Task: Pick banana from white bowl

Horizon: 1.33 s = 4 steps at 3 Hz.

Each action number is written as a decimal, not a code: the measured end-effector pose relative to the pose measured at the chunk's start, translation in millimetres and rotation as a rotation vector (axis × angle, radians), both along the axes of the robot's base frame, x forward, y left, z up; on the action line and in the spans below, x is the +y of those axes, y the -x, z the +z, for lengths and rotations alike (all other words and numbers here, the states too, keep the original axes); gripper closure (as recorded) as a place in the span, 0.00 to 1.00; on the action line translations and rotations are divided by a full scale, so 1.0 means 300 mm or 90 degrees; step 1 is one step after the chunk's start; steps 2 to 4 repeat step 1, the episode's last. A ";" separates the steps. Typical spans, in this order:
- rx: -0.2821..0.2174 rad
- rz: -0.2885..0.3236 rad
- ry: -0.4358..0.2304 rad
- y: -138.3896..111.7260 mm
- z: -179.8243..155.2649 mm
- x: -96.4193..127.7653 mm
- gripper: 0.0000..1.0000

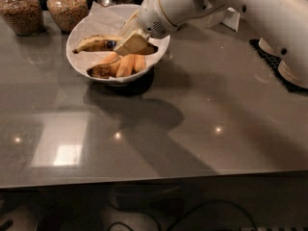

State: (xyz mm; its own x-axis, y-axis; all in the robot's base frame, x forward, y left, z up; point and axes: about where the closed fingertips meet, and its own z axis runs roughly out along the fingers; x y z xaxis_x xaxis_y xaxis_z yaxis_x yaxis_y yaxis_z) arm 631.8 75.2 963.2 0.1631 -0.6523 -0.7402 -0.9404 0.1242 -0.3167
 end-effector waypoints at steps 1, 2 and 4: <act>0.002 0.015 -0.003 0.088 0.058 -0.086 1.00; 0.002 0.015 -0.003 0.088 0.058 -0.086 1.00; 0.002 0.015 -0.003 0.088 0.058 -0.086 1.00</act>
Offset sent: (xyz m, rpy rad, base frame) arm 0.0000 0.0000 0.0000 0.0000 0.0000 0.0000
